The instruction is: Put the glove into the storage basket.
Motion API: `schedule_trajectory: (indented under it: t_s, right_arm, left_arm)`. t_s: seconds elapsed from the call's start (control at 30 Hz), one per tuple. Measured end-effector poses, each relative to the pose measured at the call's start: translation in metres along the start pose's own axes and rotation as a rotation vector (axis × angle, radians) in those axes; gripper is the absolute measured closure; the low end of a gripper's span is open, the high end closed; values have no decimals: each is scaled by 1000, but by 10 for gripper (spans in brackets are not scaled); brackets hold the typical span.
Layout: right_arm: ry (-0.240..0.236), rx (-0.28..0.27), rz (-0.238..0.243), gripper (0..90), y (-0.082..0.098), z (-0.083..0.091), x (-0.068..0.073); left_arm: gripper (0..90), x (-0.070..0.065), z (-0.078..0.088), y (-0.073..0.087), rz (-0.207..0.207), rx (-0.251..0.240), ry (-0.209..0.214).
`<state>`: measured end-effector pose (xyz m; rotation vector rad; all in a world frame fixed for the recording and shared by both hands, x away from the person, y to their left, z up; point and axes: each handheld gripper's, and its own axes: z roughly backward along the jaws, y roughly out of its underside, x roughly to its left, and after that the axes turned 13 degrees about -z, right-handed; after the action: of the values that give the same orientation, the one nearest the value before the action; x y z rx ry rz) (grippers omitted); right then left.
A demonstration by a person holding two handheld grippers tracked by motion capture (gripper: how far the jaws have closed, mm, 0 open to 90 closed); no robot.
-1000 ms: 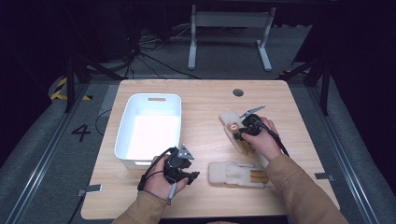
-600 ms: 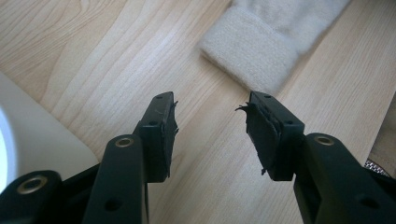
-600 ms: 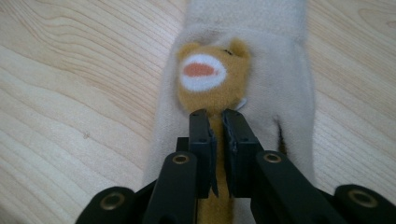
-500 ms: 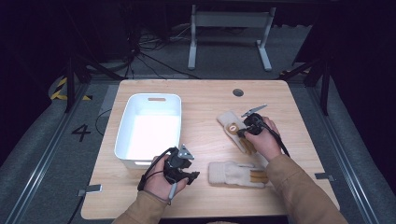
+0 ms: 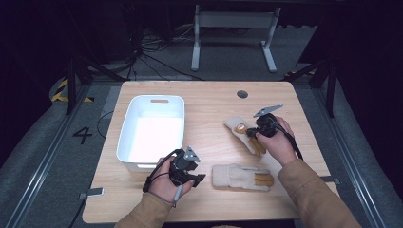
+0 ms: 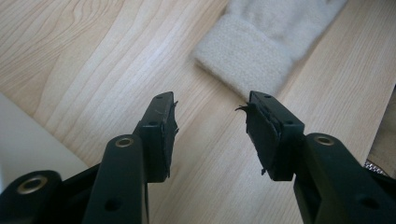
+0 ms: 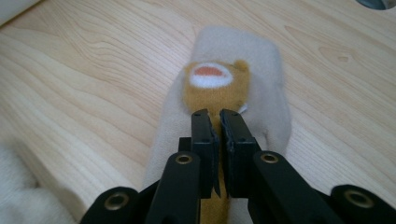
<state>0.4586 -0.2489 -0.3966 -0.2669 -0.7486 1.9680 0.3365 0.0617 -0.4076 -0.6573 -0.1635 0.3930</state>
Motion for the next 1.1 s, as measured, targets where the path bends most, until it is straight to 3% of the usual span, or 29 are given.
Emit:
schedule_trajectory:
  t_s: [0.47, 0.63, 1.1]
  right_arm:
    - [-58, -61, 83, 859, 15, 50, 15]
    - [-96, -90, 134, 860, 22, 70, 26]
    - [-206, -123, 228, 863, 36, 94, 55]
  left_arm:
    - [532, -1, -6, -8, -21, 0, 10]
    - [532, -1, -6, -8, -22, -4, 9]
    - [533, -2, -5, -8, -26, -4, 10]
